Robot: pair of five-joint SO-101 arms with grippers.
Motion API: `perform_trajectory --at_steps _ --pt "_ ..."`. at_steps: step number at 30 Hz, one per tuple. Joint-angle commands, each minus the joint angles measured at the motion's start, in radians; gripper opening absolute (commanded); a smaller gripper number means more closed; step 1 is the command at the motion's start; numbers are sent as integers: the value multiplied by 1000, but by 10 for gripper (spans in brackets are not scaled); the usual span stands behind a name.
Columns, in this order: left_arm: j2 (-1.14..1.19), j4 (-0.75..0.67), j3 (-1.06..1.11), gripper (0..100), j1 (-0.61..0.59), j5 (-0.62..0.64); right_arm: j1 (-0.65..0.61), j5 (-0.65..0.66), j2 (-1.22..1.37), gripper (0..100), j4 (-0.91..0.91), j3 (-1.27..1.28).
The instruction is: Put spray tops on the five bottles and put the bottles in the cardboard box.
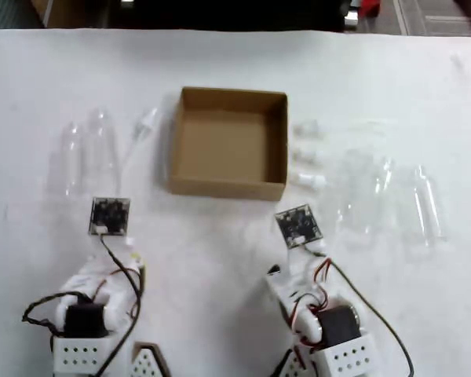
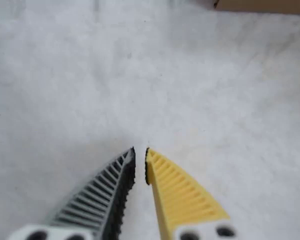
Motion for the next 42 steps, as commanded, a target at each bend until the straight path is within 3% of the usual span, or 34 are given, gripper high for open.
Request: perform_trajectory --at_steps 1,21,34,42 --pt "-15 8 -3 50 -2 -3 4 9 -8 88 7 3" --pt "-15 8 -3 50 -2 -3 8 6 -10 90 2 3" --pt "-15 8 -3 50 -2 -3 122 5 -10 91 -255 3" --pt "-15 8 -3 50 -2 -2 133 8 -10 91 -272 3"
